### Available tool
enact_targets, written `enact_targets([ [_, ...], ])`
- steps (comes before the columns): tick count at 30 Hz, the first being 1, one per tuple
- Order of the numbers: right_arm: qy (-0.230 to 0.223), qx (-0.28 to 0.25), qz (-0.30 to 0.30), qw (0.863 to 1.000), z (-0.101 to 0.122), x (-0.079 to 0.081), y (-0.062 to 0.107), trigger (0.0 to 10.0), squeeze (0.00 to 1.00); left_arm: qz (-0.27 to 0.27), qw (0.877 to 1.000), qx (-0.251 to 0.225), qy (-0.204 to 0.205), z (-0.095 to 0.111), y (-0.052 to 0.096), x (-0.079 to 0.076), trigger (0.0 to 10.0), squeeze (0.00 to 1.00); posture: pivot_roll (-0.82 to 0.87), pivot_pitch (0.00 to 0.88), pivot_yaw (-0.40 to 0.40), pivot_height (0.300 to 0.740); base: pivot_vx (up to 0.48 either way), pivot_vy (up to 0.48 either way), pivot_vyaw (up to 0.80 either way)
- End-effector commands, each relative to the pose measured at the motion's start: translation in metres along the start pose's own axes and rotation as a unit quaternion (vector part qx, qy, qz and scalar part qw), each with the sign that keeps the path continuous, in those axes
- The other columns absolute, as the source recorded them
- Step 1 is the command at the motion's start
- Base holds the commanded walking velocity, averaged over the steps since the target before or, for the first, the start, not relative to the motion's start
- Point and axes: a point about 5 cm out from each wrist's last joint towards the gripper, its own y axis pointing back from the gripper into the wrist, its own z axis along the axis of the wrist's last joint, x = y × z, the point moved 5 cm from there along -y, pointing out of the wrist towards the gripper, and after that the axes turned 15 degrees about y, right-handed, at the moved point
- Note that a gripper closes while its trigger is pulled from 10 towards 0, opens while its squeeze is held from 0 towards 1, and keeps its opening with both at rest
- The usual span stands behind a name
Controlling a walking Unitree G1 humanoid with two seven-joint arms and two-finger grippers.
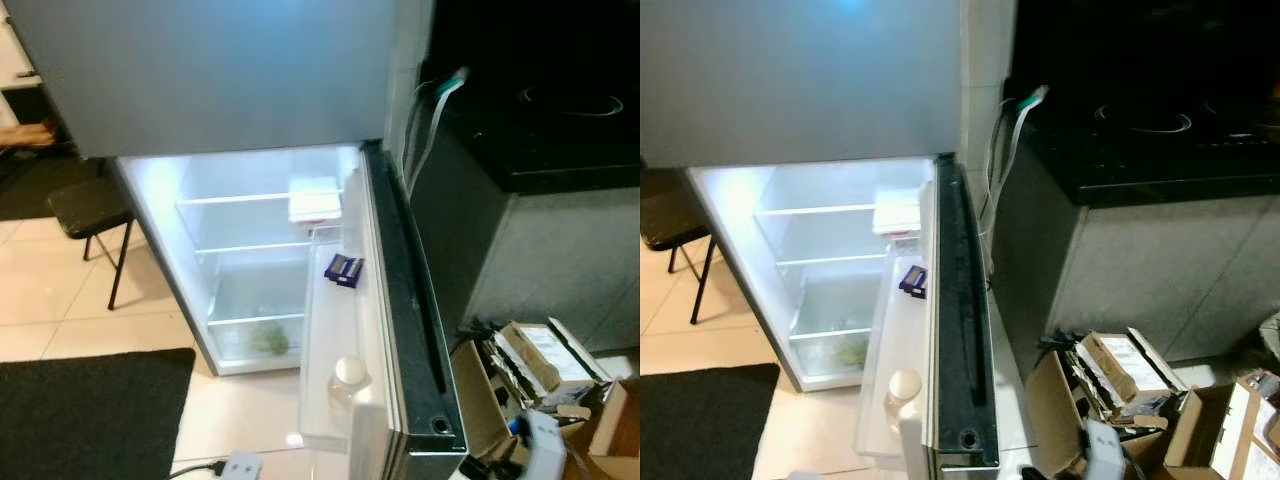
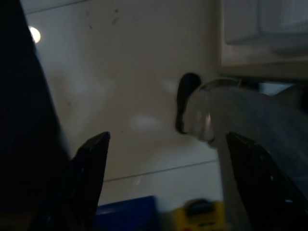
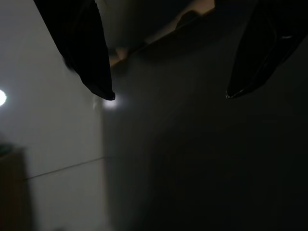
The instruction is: Restocking fridge
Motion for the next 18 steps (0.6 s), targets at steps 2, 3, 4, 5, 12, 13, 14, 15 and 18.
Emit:
enact_targets([
  [2,-0.003,0.002,-0.009,1.000,-0.0013,-0.0027,0.0010,10.0,0.00,0.003,1.000,0.015,-0.001,-0.0100,0.0007,0.0014,10.0,0.00,-0.04,0.000,-0.016,0.738,0.000,0.000,0.68],
  [3,-0.003,0.002,-0.009,1.000,-0.0013,-0.0027,0.0010,10.0,0.00,0.003,1.000,0.015,-0.001,-0.0100,0.0007,0.0014,10.0,0.00,-0.04,0.000,-0.016,0.738,0.000,0.000,0.68],
  [4,-0.007,0.005,-0.012,1.000,-0.0053,-0.0038,0.0028,10.0,0.00,0.001,1.000,0.015,-0.001,-0.0096,-0.0001,-0.0016,10.0,0.00,-0.04,0.000,-0.015,0.738,0.000,0.000,0.68],
  [5,-0.009,0.006,-0.013,1.000,-0.0071,-0.0042,0.0036,10.0,0.00,0.000,1.000,0.015,-0.002,-0.0093,-0.0005,-0.0033,10.0,0.00,-0.04,0.000,-0.013,0.738,0.000,0.000,0.68],
  [12,-0.016,0.001,-0.029,0.999,-0.0072,-0.0082,0.0049,10.0,0.00,-0.002,1.000,0.014,-0.003,-0.0082,-0.0013,-0.0065,10.0,0.00,-0.04,0.000,-0.012,0.738,0.000,0.000,0.61],
  [13,-0.018,-0.001,-0.030,0.999,-0.0065,-0.0084,0.0048,10.0,0.00,-0.002,1.000,0.014,-0.003,-0.0082,-0.0013,-0.0066,10.0,0.00,-0.04,0.000,-0.012,0.738,0.000,0.000,0.00],
  [14,-0.018,-0.002,-0.029,0.999,-0.0060,-0.0084,0.0047,10.0,0.00,-0.002,1.000,0.014,-0.002,-0.0082,-0.0013,-0.0067,10.0,0.00,-0.04,0.000,-0.012,0.738,0.000,0.000,0.00],
  [15,-0.016,-0.003,-0.029,0.999,-0.0053,-0.0083,0.0045,10.0,0.00,-0.002,1.000,0.014,-0.002,-0.0082,-0.0013,-0.0067,10.0,0.00,-0.04,0.000,-0.012,0.738,0.000,0.000,0.00],
  [18,-0.012,-0.004,-0.027,1.000,-0.0038,-0.0079,0.0040,10.0,0.00,-0.002,1.000,0.014,-0.001,-0.0085,-0.0013,-0.0066,10.0,0.00,-0.04,0.000,-0.013,0.738,0.000,0.000,0.21],
])
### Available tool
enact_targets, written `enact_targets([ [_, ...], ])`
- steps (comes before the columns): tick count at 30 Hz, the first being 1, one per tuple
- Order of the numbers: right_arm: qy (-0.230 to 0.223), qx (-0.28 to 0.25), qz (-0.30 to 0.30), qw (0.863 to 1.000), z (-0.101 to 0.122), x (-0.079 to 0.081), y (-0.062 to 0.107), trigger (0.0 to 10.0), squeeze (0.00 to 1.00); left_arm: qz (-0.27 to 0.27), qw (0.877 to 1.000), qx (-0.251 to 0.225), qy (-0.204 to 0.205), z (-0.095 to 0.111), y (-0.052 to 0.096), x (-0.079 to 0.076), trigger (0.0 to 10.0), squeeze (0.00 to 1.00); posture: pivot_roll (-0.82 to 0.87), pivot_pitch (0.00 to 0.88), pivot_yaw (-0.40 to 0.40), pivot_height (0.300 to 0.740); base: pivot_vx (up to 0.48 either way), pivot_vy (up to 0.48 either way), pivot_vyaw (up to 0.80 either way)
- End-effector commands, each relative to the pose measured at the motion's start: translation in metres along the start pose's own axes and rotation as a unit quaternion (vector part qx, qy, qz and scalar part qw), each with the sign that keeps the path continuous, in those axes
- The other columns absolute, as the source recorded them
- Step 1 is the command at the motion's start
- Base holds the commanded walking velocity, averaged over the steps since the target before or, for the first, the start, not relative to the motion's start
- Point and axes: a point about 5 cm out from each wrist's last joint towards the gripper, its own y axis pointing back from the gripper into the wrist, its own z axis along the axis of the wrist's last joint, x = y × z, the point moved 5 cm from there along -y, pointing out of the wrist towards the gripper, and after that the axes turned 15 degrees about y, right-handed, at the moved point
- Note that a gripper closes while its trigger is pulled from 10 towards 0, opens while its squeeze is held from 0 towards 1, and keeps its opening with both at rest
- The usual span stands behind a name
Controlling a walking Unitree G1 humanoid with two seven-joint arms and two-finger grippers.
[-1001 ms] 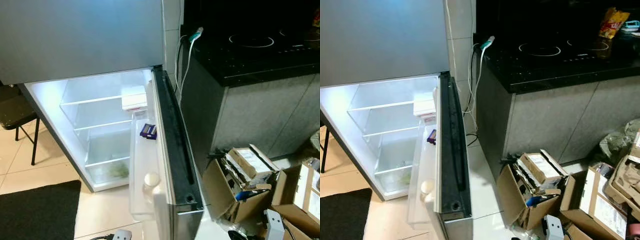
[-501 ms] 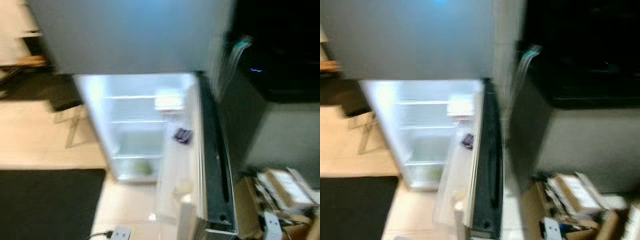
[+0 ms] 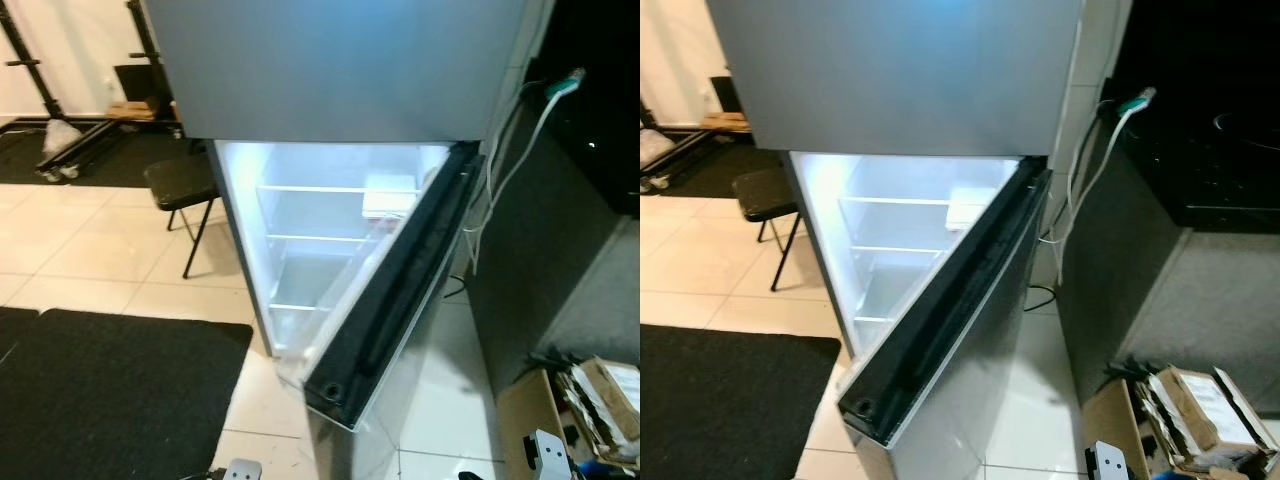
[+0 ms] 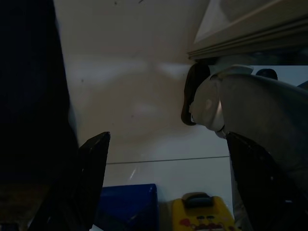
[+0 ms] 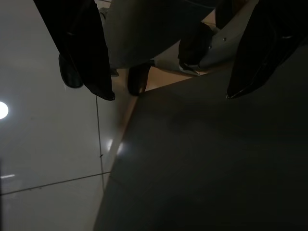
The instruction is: Restocking fridge
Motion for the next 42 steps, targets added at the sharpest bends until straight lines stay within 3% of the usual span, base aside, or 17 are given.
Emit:
enact_targets([
  [1,0.002,-0.010,0.001,1.000,0.004,0.000,0.000,10.0,0.00,-0.002,1.000,0.003,-0.006,-0.001,-0.001,-0.003,10.0,0.00,-0.05,0.000,-0.013,0.738,0.000,0.000,0.68],
  [12,0.026,-0.025,0.031,0.999,0.020,0.012,-0.009,10.0,0.00,-0.002,1.000,0.005,-0.005,-0.004,-0.001,-0.004,10.0,0.00,-0.05,0.000,-0.015,0.738,0.000,0.000,0.68],
  [37,0.042,-0.024,0.047,0.998,0.022,0.017,-0.010,10.0,0.00,-0.002,1.000,0.005,-0.003,-0.002,-0.001,-0.003,10.0,0.00,-0.04,0.000,-0.015,0.738,0.000,0.000,0.68],
  [42,0.057,-0.053,0.065,0.995,0.043,0.025,-0.016,10.0,0.00,-0.001,1.000,0.004,-0.008,0.000,-0.001,-0.004,10.0,0.00,-0.04,0.000,-0.013,0.738,0.000,0.000,0.68],
])
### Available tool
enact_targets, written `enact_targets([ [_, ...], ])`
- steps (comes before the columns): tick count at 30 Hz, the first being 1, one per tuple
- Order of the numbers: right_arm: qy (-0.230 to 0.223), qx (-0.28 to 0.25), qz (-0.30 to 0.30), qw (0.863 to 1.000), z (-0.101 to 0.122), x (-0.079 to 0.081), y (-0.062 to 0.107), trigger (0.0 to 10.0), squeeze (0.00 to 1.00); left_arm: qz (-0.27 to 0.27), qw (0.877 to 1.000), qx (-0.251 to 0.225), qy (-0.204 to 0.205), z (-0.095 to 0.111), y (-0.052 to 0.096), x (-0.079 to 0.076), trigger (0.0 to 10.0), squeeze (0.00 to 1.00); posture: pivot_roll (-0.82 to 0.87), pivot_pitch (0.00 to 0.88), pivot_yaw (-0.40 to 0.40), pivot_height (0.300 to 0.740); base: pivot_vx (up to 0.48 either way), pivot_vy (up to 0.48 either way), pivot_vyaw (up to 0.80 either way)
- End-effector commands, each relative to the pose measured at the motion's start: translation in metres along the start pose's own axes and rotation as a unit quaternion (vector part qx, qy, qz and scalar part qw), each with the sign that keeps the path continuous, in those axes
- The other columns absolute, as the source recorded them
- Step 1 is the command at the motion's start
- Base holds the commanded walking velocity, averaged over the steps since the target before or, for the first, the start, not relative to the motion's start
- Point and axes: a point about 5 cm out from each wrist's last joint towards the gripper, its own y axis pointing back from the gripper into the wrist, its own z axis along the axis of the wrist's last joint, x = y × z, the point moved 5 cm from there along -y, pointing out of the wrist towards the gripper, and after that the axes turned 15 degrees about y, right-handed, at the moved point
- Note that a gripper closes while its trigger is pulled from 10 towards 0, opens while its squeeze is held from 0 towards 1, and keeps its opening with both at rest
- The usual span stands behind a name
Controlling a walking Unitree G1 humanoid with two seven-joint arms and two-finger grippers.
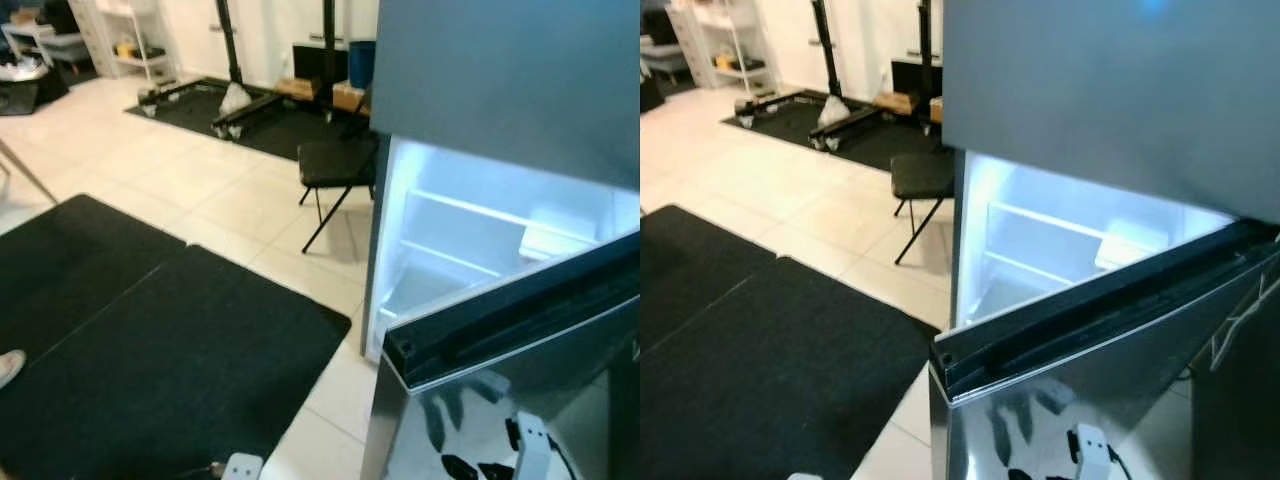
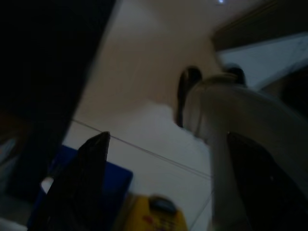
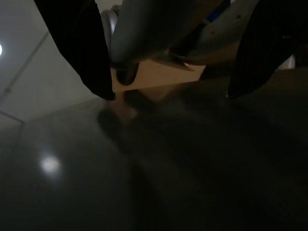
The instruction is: Restocking fridge
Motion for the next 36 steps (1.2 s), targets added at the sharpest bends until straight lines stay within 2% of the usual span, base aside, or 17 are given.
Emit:
enact_targets([
  [1,0.026,-0.038,0.020,0.999,0.027,0.007,-0.009,10.0,0.00,0.005,1.000,0.014,-0.007,-0.008,0.001,0.003,10.0,0.00,-0.04,0.000,-0.012,0.738,0.000,0.000,0.68],
  [2,0.026,-0.038,0.020,0.999,0.027,0.007,-0.009,10.0,0.00,0.005,1.000,0.014,-0.007,-0.008,0.001,0.003,10.0,0.00,-0.04,0.000,-0.012,0.738,0.000,0.000,0.68],
  [6,0.056,-0.084,0.039,0.994,0.064,0.012,-0.017,10.0,0.00,0.005,1.000,0.014,-0.008,-0.009,0.001,0.004,10.0,0.00,-0.04,0.000,-0.013,0.738,0.000,0.000,0.67],
  [9,0.066,-0.097,0.042,0.992,0.074,0.014,-0.018,10.0,0.00,0.005,1.000,0.013,-0.007,-0.009,0.001,0.004,10.0,0.00,-0.04,0.000,-0.015,0.738,0.000,0.000,0.66],
  [11,0.086,-0.120,0.033,0.989,0.093,0.013,-0.020,10.0,0.00,0.005,1.000,0.013,-0.005,-0.009,0.001,0.004,10.0,0.00,-0.04,0.000,-0.017,0.738,0.000,0.000,0.65],
  [15,0.100,-0.134,0.014,0.986,0.105,0.011,-0.022,10.0,0.00,0.007,1.000,0.012,-0.004,-0.009,0.001,0.004,10.0,0.00,-0.04,0.000,-0.019,0.738,0.000,0.000,0.62],
  [18,0.123,-0.139,-0.033,0.982,0.117,0.004,-0.023,10.0,0.00,0.011,1.000,0.010,-0.004,-0.010,0.001,0.005,10.0,0.00,-0.04,0.000,-0.022,0.738,0.000,0.000,0.00],
  [23,0.129,-0.141,-0.073,0.979,0.126,-0.002,-0.024,10.0,0.00,0.015,1.000,0.009,-0.005,-0.012,0.002,0.008,10.0,0.00,-0.04,0.000,-0.022,0.738,0.000,0.000,0.00],
  [28,0.169,-0.144,-0.090,0.971,0.143,0.002,-0.028,10.0,0.00,0.022,1.000,0.002,-0.005,-0.010,0.003,0.012,10.0,0.00,-0.03,0.000,-0.025,0.738,0.000,0.000,0.00],
  [30,0.186,-0.127,-0.098,0.969,0.141,0.001,-0.029,10.0,0.00,0.024,1.000,-0.001,-0.004,-0.009,0.003,0.013,10.0,0.00,-0.03,0.000,-0.025,0.738,0.000,0.000,0.00],
  [33,0.251,-0.029,-0.133,0.958,0.110,-0.013,-0.029,10.0,0.00,0.031,0.999,-0.008,-0.003,-0.005,0.003,0.015,10.0,0.00,-0.03,0.000,-0.028,0.738,0.000,0.000,0.00],
  [35,0.266,0.028,-0.150,0.952,0.081,-0.022,-0.024,10.0,0.00,0.033,0.999,-0.010,-0.014,-0.002,0.003,0.015,10.0,0.00,-0.03,0.000,-0.031,0.738,0.000,0.000,0.00],
  [36,0.266,0.028,-0.150,0.952,0.081,-0.022,-0.024,10.0,0.00,0.033,0.999,-0.010,-0.014,-0.002,0.003,0.015,10.0,0.00,-0.03,0.000,-0.031,0.738,0.000,0.000,0.00],
])
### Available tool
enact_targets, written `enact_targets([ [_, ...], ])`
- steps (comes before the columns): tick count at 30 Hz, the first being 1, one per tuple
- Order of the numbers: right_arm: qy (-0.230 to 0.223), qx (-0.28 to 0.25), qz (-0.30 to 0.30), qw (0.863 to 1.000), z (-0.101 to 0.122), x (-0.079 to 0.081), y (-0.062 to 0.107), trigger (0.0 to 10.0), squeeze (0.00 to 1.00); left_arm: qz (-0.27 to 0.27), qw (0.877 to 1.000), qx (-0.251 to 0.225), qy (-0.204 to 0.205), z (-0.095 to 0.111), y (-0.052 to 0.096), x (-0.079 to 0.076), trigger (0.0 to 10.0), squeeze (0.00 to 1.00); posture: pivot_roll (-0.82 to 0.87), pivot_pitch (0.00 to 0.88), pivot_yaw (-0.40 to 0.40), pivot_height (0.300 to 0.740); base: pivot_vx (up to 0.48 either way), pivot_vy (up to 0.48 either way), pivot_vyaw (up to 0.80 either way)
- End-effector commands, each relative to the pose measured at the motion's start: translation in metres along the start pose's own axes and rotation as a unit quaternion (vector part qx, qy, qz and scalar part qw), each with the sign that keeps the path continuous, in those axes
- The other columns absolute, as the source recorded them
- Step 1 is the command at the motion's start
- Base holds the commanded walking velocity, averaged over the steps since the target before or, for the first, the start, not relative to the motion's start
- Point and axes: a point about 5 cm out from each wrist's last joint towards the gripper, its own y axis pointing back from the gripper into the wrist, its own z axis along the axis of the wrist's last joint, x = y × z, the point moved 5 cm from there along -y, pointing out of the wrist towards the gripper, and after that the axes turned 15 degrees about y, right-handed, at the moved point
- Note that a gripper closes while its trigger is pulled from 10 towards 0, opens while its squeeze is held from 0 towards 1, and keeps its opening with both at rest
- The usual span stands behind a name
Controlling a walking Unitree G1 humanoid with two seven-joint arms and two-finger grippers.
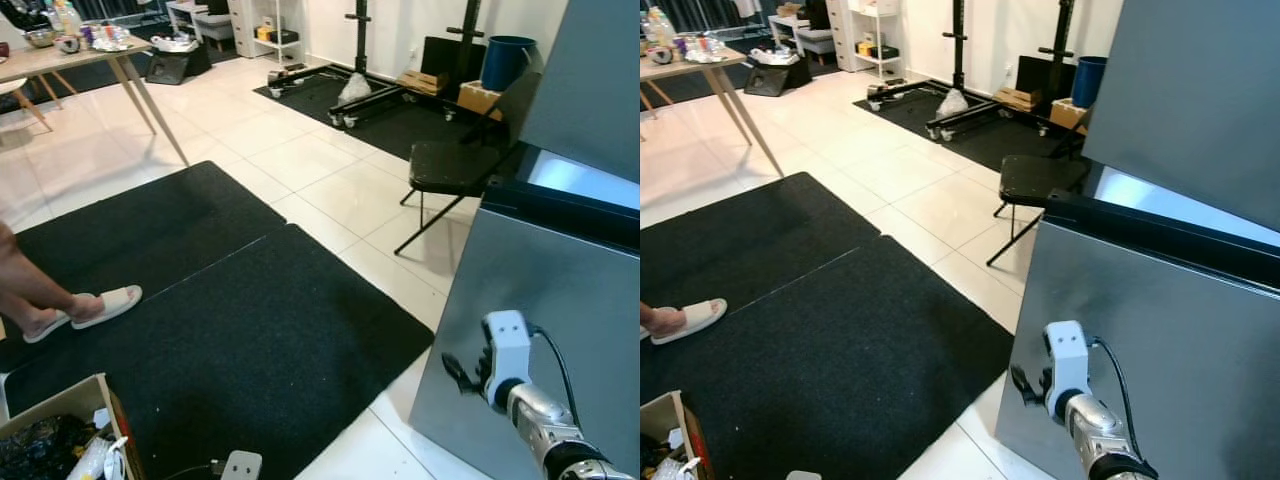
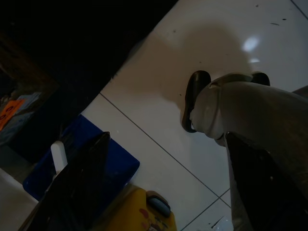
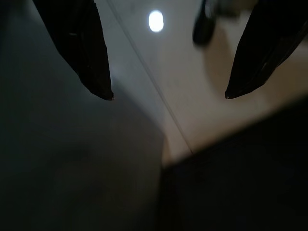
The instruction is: Restocking fridge
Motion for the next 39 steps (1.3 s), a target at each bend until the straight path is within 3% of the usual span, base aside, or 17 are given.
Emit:
enact_targets([
  [1,0.013,0.052,0.001,0.999,-0.028,0.005,0.005,10.0,0.00,0.007,1.000,0.003,-0.013,0.000,0.000,0.004,10.0,0.00,-0.03,0.000,-0.030,0.738,0.000,0.000,0.00],
  [2,0.035,0.106,-0.002,0.994,-0.061,0.011,0.015,10.0,0.00,0.002,1.000,0.000,-0.009,0.003,0.000,0.001,10.0,0.00,-0.03,0.000,-0.030,0.738,0.000,0.000,0.00],
  [3,0.035,0.106,-0.002,0.994,-0.061,0.011,0.015,10.0,0.00,0.002,1.000,0.000,-0.009,0.003,0.000,0.001,10.0,0.00,-0.03,0.000,-0.030,0.738,0.000,0.000,0.00],
  [4,0.028,0.138,-0.001,0.990,-0.083,0.016,0.024,10.0,0.00,0.001,1.000,-0.001,-0.009,0.004,0.000,0.001,10.0,0.00,-0.03,0.000,-0.030,0.738,0.000,0.000,0.00],
  [7,0.023,0.143,-0.001,0.989,-0.087,0.018,0.025,10.0,0.00,0.001,1.000,-0.001,-0.009,0.004,0.000,0.001,10.0,0.00,-0.03,0.000,-0.030,0.738,0.000,0.000,0.00],
  [10,0.017,0.190,0.010,0.982,-0.121,0.030,0.041,10.0,0.00,-0.003,1.000,-0.001,-0.013,0.005,0.000,0.001,10.0,0.00,-0.03,0.000,-0.028,0.738,0.000,-0.315,0.00],
  [17,0.013,0.233,0.025,0.972,-0.152,0.043,0.059,10.0,0.00,-0.006,1.000,-0.003,-0.015,0.010,0.000,0.000,10.0,0.00,-0.03,0.000,-0.023,0.738,0.000,-0.467,0.00],
  [26,0.015,0.233,0.029,0.972,-0.153,0.046,0.060,10.0,0.00,0.006,1.000,-0.013,-0.009,0.016,-0.001,0.003,10.0,0.00,-0.03,0.000,-0.015,0.738,0.000,-0.141,0.00],
  [34,0.026,0.171,0.018,0.985,-0.116,0.032,0.039,10.0,0.00,-0.012,1.000,-0.011,-0.013,0.016,-0.001,-0.004,10.0,0.00,-0.04,0.000,-0.019,0.738,0.000,0.000,0.00],
  [39,0.033,0.160,0.012,0.986,-0.107,0.026,0.035,10.0,0.00,-0.019,1.000,-0.008,-0.023,0.014,-0.002,-0.008,10.0,0.00,-0.04,0.000,-0.020,0.738,0.000,-0.370,0.00],
])
